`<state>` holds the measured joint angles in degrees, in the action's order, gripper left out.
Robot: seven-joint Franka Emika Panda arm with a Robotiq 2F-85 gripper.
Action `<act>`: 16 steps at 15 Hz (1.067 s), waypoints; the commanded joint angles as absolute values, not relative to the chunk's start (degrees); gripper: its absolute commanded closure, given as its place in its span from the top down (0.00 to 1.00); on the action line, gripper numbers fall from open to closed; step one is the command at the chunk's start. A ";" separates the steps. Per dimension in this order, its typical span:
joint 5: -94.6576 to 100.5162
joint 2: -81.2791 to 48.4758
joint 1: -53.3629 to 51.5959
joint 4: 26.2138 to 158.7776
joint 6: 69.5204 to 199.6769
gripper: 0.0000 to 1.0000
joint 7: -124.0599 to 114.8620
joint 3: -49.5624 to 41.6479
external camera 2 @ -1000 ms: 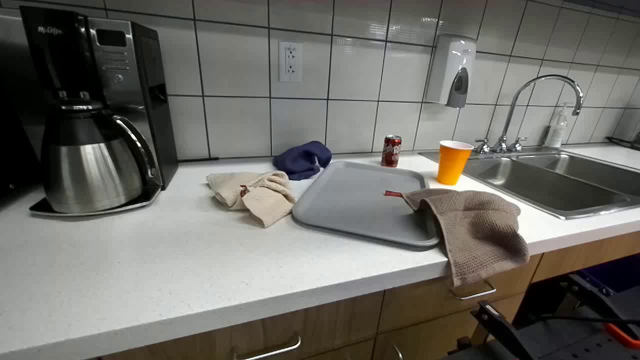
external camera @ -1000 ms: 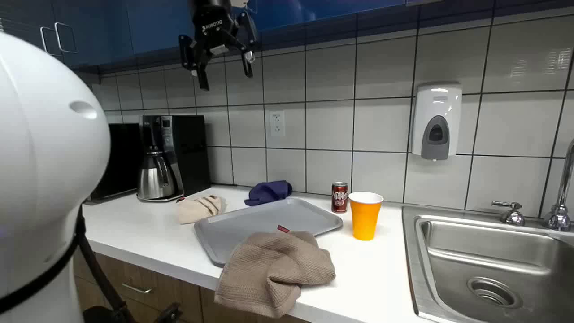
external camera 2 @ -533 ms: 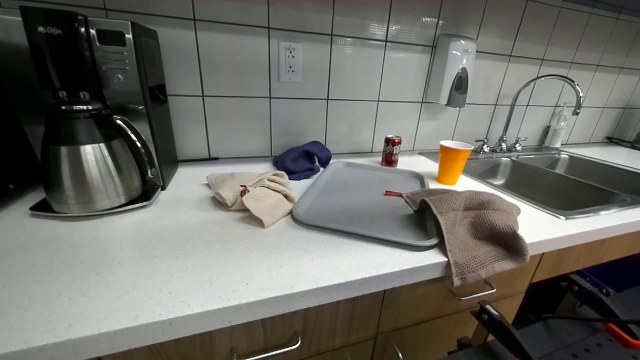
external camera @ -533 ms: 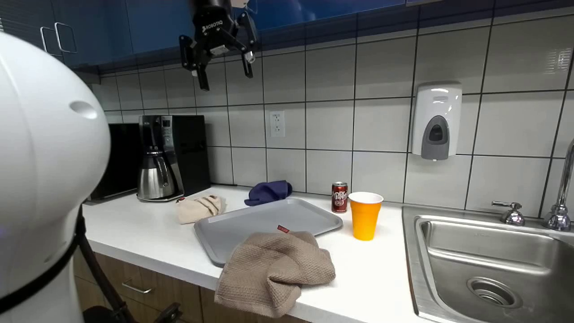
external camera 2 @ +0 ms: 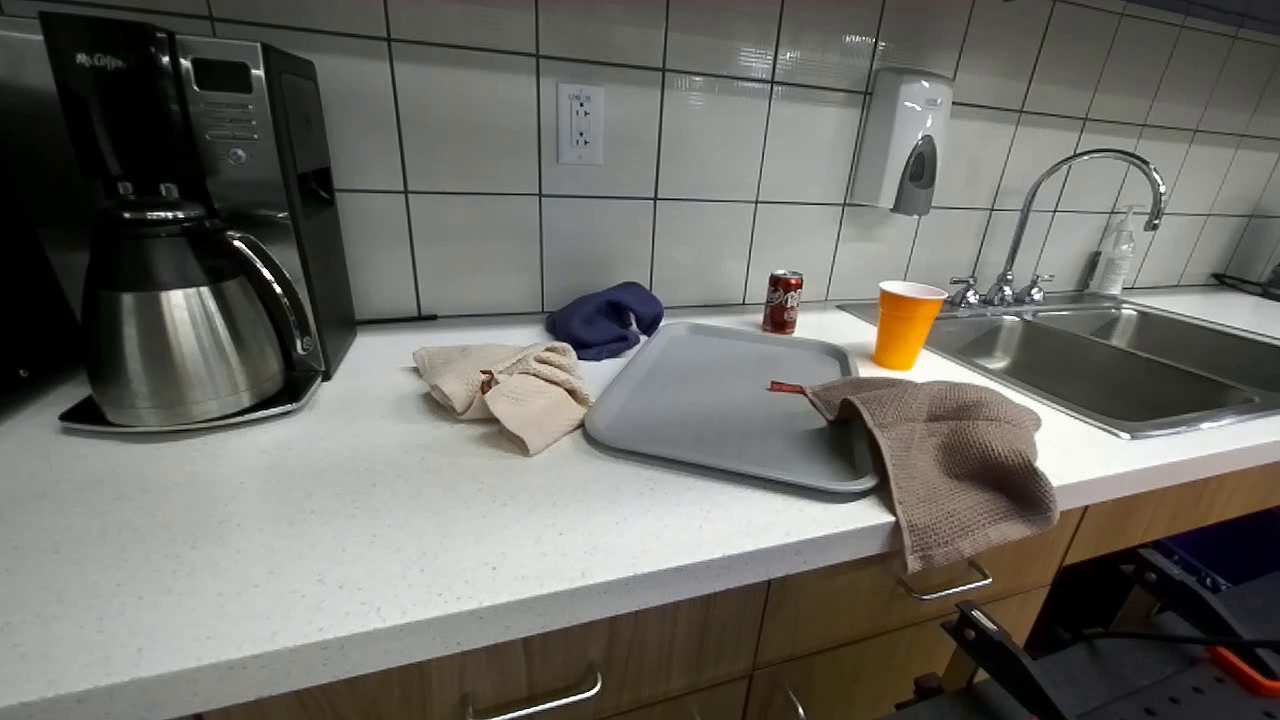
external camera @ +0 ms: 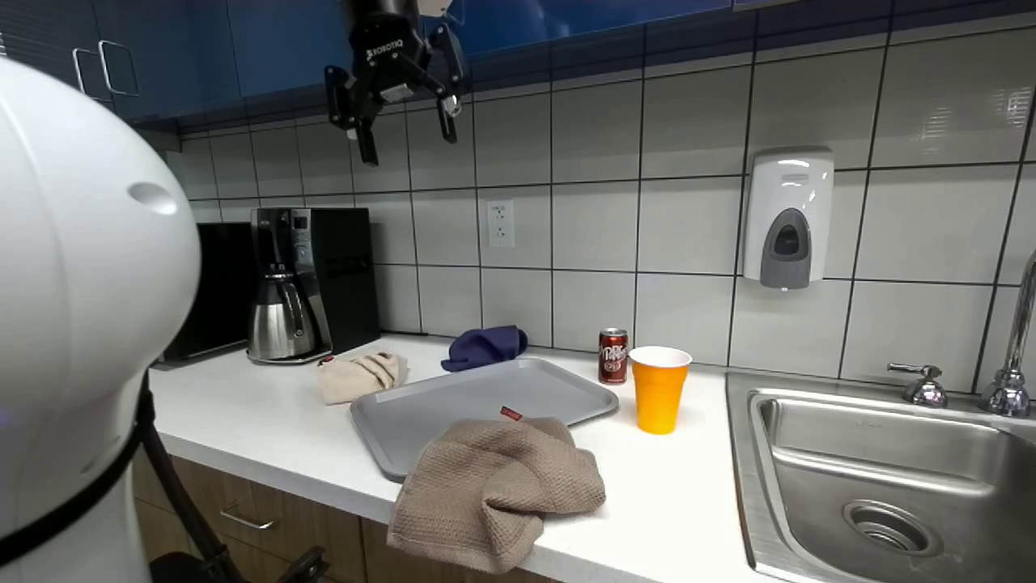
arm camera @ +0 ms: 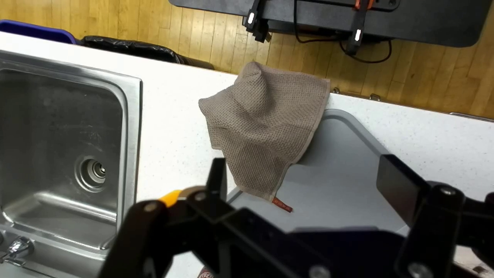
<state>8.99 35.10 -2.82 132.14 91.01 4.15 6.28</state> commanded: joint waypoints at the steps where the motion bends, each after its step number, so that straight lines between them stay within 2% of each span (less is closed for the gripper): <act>1: 9.07 33.28 -3.37 132.02 92.24 1.00 2.32 5.36; 16: 7.33 25.98 -0.15 136.17 106.49 1.00 -12.15 3.23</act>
